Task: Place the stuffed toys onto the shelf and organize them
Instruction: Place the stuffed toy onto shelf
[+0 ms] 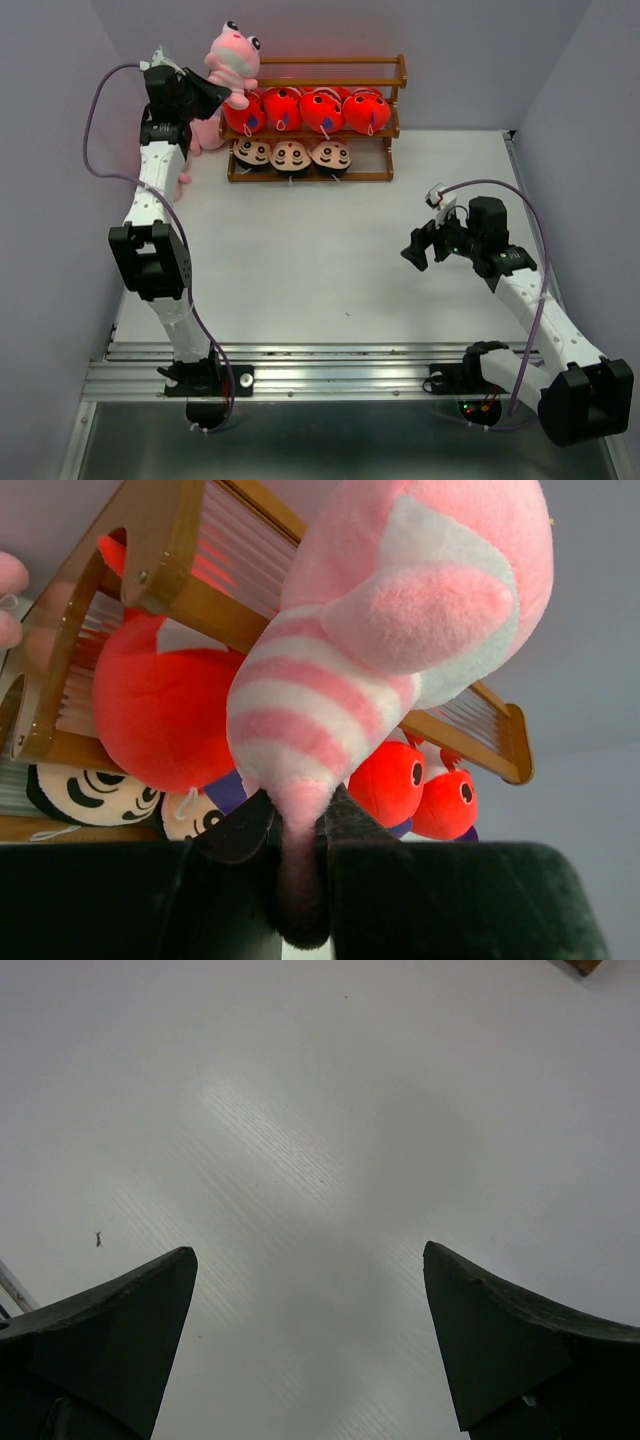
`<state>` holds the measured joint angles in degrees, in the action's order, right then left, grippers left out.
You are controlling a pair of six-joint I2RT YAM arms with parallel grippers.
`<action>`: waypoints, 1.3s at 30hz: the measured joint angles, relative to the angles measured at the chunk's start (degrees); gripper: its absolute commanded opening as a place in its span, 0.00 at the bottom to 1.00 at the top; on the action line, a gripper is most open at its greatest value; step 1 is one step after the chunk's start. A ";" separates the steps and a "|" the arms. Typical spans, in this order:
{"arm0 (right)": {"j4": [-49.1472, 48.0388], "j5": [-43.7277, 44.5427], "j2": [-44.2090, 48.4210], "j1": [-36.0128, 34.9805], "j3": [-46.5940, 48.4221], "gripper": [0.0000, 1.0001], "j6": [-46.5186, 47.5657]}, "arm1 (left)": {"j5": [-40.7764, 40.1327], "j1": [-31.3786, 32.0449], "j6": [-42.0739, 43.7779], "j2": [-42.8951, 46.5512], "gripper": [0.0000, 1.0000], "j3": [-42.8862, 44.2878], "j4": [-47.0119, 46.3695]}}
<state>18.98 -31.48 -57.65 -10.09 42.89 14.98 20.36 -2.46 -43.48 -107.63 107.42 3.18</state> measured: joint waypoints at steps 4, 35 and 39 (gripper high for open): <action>-0.13 0.66 -0.02 0.00 0.00 1.00 0.26 | 1.92 -1.57 -2.34 -2.54 0.00 2.78 0.90; -0.22 2.16 -0.90 0.00 -0.63 1.00 0.94 | 8.61 -2.93 -19.87 -11.65 0.48 10.91 -1.79; -0.22 2.25 -0.96 0.00 -0.63 1.00 1.01 | 8.85 -2.99 -20.15 -11.65 0.57 10.91 -2.03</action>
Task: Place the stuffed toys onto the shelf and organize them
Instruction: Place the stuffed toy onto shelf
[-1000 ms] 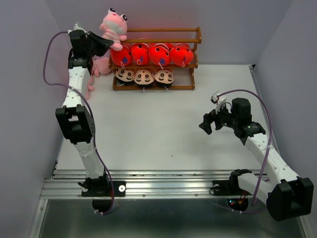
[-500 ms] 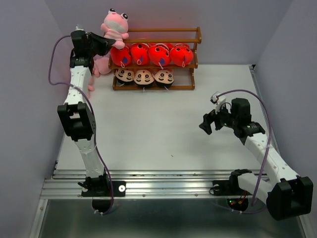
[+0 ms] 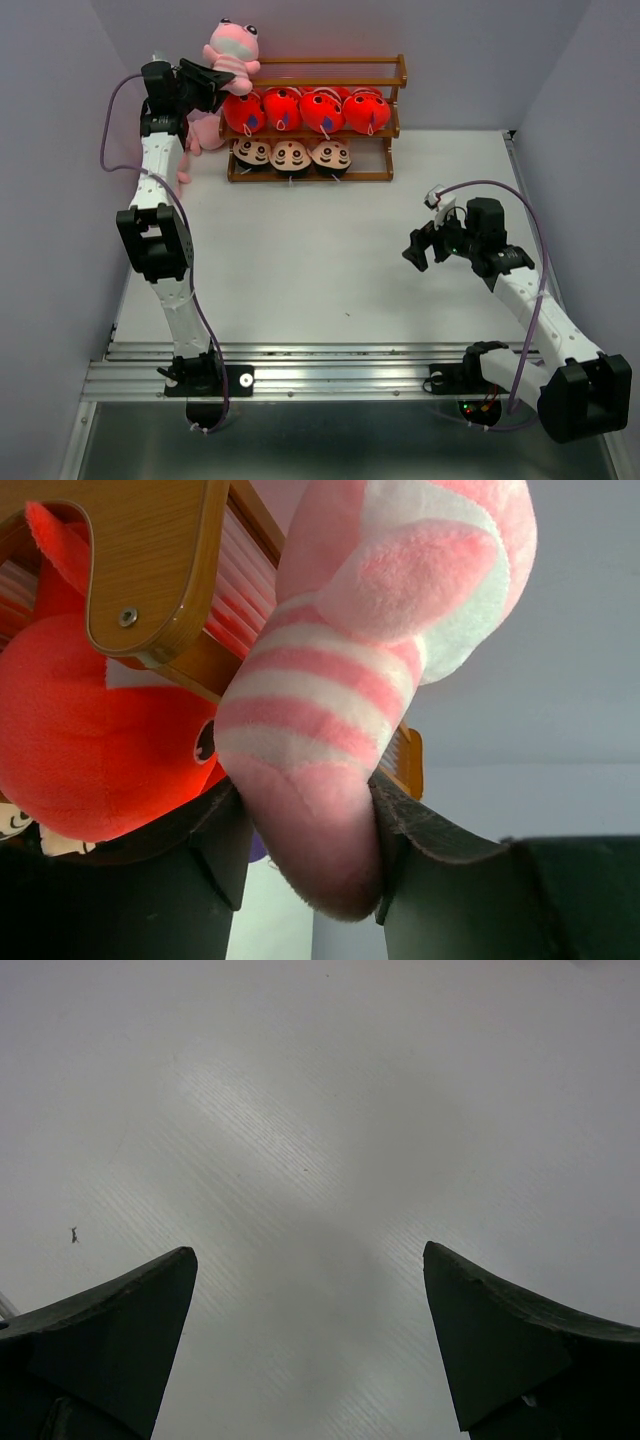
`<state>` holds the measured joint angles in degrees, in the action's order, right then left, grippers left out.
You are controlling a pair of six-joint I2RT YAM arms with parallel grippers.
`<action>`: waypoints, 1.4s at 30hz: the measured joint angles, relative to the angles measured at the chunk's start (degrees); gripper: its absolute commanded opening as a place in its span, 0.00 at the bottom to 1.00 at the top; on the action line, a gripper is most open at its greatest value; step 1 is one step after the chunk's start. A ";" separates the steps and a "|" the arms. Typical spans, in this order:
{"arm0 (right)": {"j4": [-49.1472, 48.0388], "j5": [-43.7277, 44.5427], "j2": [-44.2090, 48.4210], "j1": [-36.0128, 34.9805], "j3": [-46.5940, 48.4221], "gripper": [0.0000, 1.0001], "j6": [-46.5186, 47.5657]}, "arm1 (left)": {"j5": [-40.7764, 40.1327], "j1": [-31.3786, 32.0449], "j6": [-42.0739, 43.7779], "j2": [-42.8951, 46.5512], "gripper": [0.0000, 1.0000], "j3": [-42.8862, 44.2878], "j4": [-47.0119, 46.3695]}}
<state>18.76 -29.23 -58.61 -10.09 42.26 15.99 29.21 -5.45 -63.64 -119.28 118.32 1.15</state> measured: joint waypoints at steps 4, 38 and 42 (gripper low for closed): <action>0.00 0.26 -0.04 0.00 0.00 1.00 0.31 | 0.37 -0.20 -0.09 0.00 0.58 0.00 -0.35; 0.00 1.01 -0.68 0.00 0.00 1.00 0.79 | 3.56 -0.92 -1.27 0.98 0.99 -1.36 -4.35; 0.00 1.07 -0.68 0.00 0.00 1.00 0.81 | 3.80 -1.05 -0.81 1.33 0.99 -1.75 -4.20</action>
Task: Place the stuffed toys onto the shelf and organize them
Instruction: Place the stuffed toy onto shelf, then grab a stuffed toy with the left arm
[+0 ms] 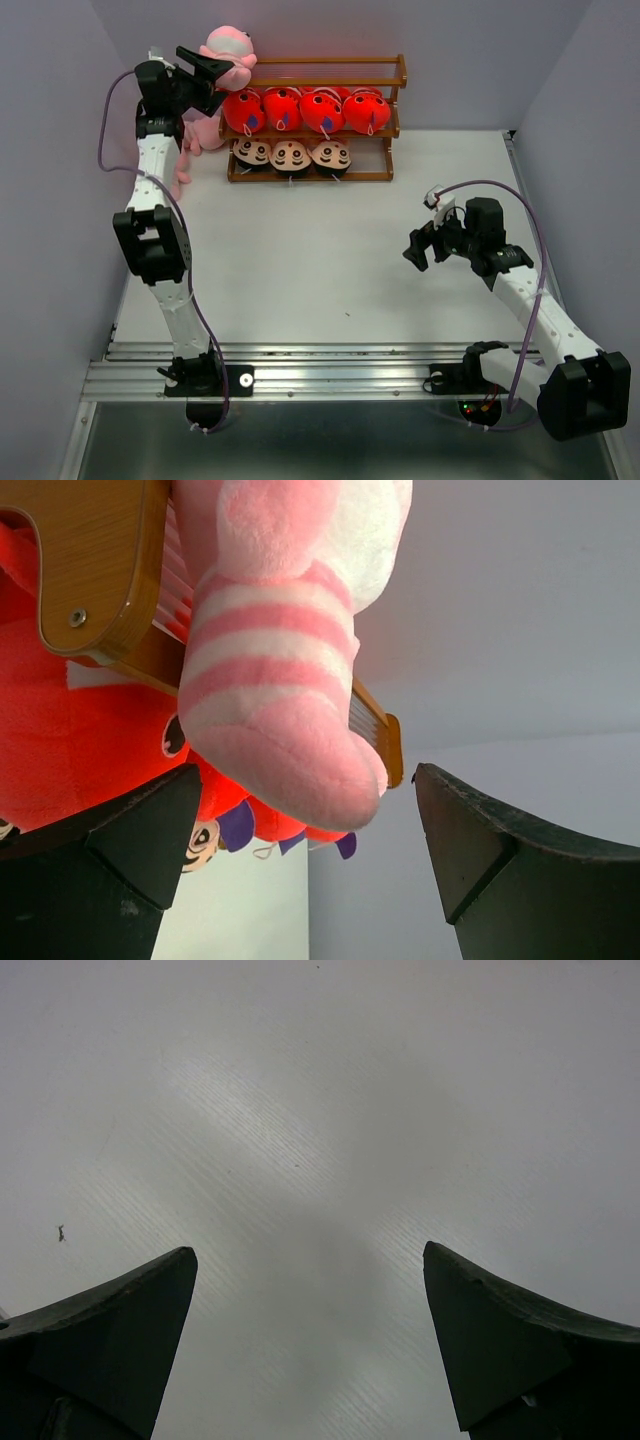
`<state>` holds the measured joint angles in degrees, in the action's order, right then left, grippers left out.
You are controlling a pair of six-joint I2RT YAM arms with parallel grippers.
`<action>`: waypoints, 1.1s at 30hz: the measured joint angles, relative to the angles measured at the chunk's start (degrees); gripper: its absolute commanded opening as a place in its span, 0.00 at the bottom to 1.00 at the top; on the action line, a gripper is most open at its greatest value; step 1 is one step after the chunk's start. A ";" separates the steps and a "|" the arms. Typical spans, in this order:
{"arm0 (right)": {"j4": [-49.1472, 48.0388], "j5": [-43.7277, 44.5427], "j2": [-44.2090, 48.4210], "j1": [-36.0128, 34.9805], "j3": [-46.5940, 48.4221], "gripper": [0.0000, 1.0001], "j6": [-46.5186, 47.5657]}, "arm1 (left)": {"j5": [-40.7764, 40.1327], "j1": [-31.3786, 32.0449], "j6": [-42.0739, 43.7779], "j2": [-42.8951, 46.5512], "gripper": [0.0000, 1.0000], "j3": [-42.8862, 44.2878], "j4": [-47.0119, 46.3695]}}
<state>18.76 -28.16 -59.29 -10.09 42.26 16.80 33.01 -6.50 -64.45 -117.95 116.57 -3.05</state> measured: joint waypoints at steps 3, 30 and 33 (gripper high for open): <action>0.00 0.13 0.00 0.00 0.00 1.00 0.00 | 0.04 -0.02 0.57 0.81 0.99 -0.70 0.02; 2.25 -3.34 0.20 0.00 0.00 1.00 5.99 | -14.64 -3.48 30.23 40.24 0.99 -42.77 5.11; 2.38 -3.91 0.46 0.00 0.00 1.00 6.36 | -18.88 -6.99 33.77 42.51 0.99 -48.48 5.14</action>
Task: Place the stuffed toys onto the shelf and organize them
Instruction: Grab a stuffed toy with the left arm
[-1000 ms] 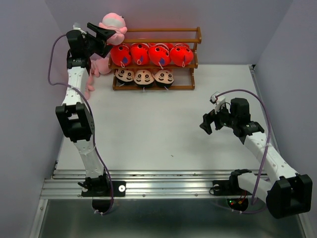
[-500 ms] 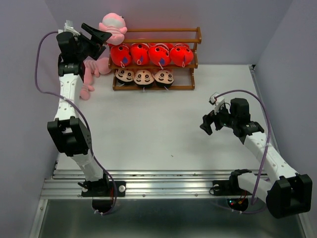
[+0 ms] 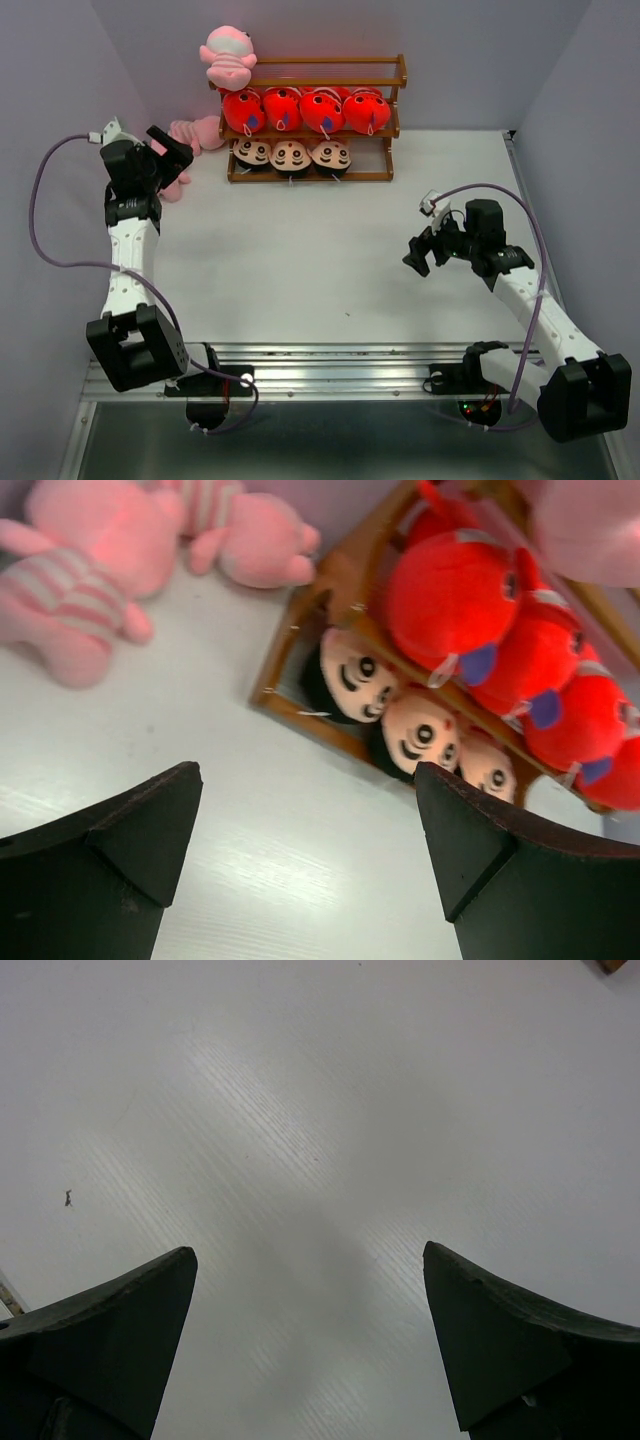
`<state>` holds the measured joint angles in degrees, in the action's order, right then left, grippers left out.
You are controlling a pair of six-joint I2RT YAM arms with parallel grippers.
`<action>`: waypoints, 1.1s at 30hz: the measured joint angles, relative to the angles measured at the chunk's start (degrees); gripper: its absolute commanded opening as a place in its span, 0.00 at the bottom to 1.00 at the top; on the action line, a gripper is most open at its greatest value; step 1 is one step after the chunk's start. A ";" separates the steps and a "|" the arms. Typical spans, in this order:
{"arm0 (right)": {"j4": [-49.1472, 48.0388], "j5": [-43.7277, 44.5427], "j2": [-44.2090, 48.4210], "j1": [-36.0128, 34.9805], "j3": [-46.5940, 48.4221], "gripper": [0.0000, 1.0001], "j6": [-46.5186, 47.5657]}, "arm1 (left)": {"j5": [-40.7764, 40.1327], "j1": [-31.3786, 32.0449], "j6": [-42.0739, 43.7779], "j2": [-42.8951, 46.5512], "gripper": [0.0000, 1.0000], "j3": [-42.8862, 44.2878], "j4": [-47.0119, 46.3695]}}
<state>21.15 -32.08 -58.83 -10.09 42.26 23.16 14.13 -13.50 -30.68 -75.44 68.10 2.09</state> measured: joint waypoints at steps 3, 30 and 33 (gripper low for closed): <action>0.04 -0.35 0.02 0.00 0.00 1.00 0.11 | -1.51 -3.52 1.05 -0.42 0.99 -3.56 -0.28; 0.76 -0.96 0.42 0.00 0.00 1.00 0.70 | -16.65 -6.01 -20.11 -25.11 0.77 -13.16 -28.92; 0.83 -1.05 0.42 0.00 0.00 1.00 0.87 | -19.43 -4.22 -21.38 -27.80 0.78 -11.58 -30.25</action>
<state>21.98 -33.12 -58.41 -10.09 42.26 24.03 -5.30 -17.72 -52.05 -103.24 56.51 -28.16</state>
